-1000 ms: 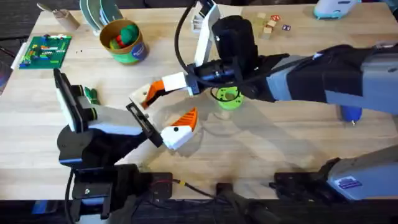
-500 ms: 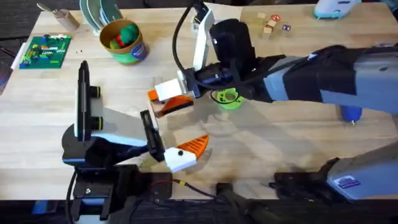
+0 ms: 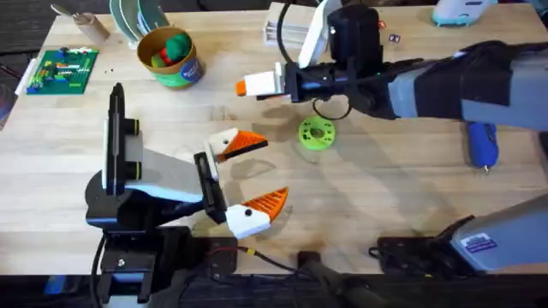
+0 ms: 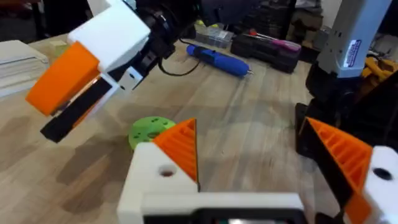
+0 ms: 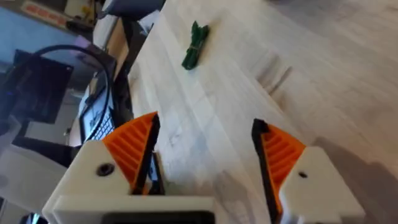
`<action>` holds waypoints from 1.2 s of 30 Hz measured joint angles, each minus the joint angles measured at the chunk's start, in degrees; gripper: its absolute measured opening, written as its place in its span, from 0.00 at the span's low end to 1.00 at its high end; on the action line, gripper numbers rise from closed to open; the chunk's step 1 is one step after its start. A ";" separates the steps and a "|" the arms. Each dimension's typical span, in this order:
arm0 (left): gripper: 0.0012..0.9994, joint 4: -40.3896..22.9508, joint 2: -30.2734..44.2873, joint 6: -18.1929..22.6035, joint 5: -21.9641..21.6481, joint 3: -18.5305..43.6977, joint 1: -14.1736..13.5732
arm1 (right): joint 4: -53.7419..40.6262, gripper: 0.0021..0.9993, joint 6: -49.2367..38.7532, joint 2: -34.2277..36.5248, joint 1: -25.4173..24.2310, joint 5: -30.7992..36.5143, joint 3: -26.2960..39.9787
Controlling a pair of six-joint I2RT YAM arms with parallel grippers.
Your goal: Pick up the gripper from the table and insert it into the empty holder that is missing its gripper. Then pick up a screw, insert it into the mounting hole, and use the screwdriver to tighten it. Finally, clean up the table by picking up the vegetable and placing it into the bucket.
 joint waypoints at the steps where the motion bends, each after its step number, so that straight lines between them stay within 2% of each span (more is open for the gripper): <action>1: 0.99 -0.07 0.00 -0.02 0.00 0.00 0.00 | 0.01 0.91 -0.24 0.00 -0.73 0.60 0.00; 12: 0.99 -0.09 -0.02 0.00 0.00 0.00 0.00 | -1.84 0.91 -3.73 -0.80 -8.51 3.45 0.00; 17: 0.99 -0.09 -0.02 -0.02 0.00 0.00 0.00 | -13.16 0.91 -10.09 -7.80 -9.87 7.45 0.00; 22: 0.99 -0.09 -0.01 -0.01 0.00 0.00 0.00 | -33.36 0.91 -19.18 -17.55 -9.48 17.52 0.30; 25: 0.99 -0.09 0.00 -0.01 0.00 0.00 0.00 | -42.36 0.91 -23.34 -21.52 -8.13 24.28 0.75; 29: 0.99 -0.09 -0.01 -0.01 0.00 0.00 0.00 | -48.10 0.91 -26.66 -23.58 -5.90 28.56 0.90; 36: 0.99 -0.09 0.00 0.00 0.02 0.00 0.00 | -48.66 0.91 -27.27 -22.08 -4.31 29.63 0.92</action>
